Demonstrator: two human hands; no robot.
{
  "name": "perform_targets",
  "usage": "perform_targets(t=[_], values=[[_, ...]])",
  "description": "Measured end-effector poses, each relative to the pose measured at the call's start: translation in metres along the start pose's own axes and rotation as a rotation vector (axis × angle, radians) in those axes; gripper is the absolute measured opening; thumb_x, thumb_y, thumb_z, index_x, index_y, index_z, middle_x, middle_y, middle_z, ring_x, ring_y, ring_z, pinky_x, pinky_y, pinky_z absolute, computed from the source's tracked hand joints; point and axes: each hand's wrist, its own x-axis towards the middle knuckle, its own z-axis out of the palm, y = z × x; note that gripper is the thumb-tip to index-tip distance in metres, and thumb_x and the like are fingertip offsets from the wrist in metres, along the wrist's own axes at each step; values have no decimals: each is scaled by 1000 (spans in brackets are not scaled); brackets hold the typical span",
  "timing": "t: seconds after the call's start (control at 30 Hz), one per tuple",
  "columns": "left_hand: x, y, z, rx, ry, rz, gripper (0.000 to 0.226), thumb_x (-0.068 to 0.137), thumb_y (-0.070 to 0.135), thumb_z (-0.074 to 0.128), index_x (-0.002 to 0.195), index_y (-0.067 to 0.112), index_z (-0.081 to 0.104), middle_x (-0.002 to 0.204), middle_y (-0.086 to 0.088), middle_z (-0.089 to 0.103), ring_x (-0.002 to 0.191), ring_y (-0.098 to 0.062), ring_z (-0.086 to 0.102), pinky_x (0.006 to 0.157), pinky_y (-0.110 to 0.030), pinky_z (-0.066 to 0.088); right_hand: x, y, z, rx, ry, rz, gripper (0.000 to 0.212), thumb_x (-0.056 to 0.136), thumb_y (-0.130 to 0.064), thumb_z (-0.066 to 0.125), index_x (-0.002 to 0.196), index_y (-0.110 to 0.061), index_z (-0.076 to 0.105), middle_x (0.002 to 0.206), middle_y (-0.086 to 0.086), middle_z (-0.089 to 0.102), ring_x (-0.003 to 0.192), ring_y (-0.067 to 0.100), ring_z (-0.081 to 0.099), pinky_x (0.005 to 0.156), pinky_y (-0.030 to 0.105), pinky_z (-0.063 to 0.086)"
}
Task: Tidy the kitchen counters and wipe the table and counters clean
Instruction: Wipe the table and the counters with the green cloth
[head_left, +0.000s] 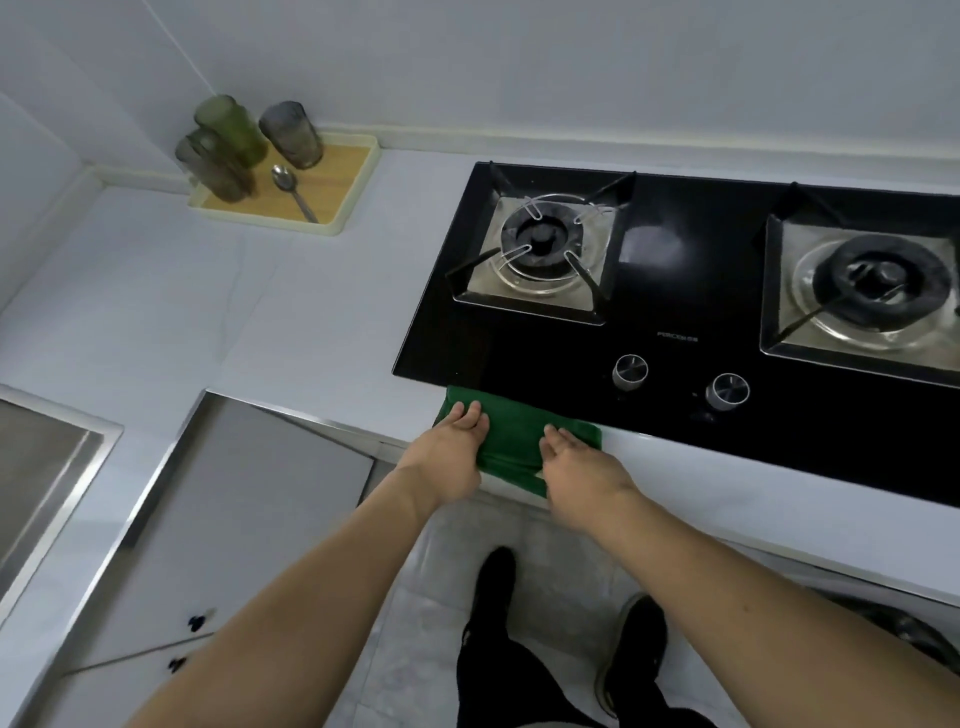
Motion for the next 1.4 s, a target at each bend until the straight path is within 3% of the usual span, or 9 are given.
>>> perform_targets(t=[0.3, 0.53, 0.67, 0.73, 0.9, 1.1, 1.27, 1.4], values=[[2, 75, 12, -29, 31, -30, 71, 90, 8, 41, 154, 12, 9, 162, -3, 0, 149, -20, -1, 118, -28, 11, -39, 66, 12, -23, -10, -20, 63, 98, -11, 37, 153, -8, 8, 161, 3, -5, 148, 15, 2, 116, 32, 25], [3, 88, 7, -29, -22, -60, 71, 91, 5, 36, 155, 12, 4, 162, -1, -6, 149, -19, -4, 118, -29, 12, -42, 66, 7, -64, -37, -9, 61, 97, -11, 39, 152, -4, 11, 161, 9, -4, 148, 20, 4, 114, 37, 30], [6, 78, 8, -36, -38, -26, 72, 90, 2, 35, 155, 14, 5, 162, 2, -6, 149, -17, -4, 119, -30, 15, -39, 55, -11, -110, -67, 29, 47, 97, -15, 44, 141, 0, 38, 155, 16, 21, 137, 29, 34, 99, 37, 42], [6, 69, 7, -38, -35, 9, 74, 90, 1, 37, 155, 18, 7, 162, 5, -4, 148, -15, -3, 119, -29, 16, -38, 52, -15, -130, -89, 46, 43, 97, -15, 45, 137, 0, 44, 151, 18, 27, 131, 31, 39, 94, 38, 45], [8, 55, 3, -69, -31, 58, 78, 88, -3, 39, 155, 24, 10, 161, 11, -2, 148, -9, -3, 118, -31, 19, -30, 48, -11, -133, -97, 39, 49, 95, -15, 45, 142, 0, 38, 156, 18, 16, 143, 31, 22, 105, 40, 37], [7, 62, 6, -66, -4, 39, 75, 88, 0, 40, 155, 20, 12, 162, 6, 1, 148, -13, -1, 118, -27, 17, -30, 46, -7, -128, -74, 48, 45, 94, -15, 45, 138, -2, 44, 156, 20, 18, 140, 32, 26, 104, 39, 37], [13, 68, 8, -74, 3, -37, 72, 88, 2, 42, 154, 20, 17, 161, 6, 6, 148, -15, 2, 118, -30, 19, -38, 59, 1, -82, -36, -26, 57, 97, -11, 41, 150, -5, 22, 161, 11, -1, 148, 22, 5, 114, 36, 27], [12, 85, 12, -110, 18, -106, 73, 86, 1, 42, 153, 20, 20, 161, 6, 8, 149, -16, 4, 118, -31, 19, -50, 76, 5, -102, -27, -85, 55, 101, -11, 32, 152, -6, 11, 160, 10, -6, 148, 20, -3, 117, 29, 9]])
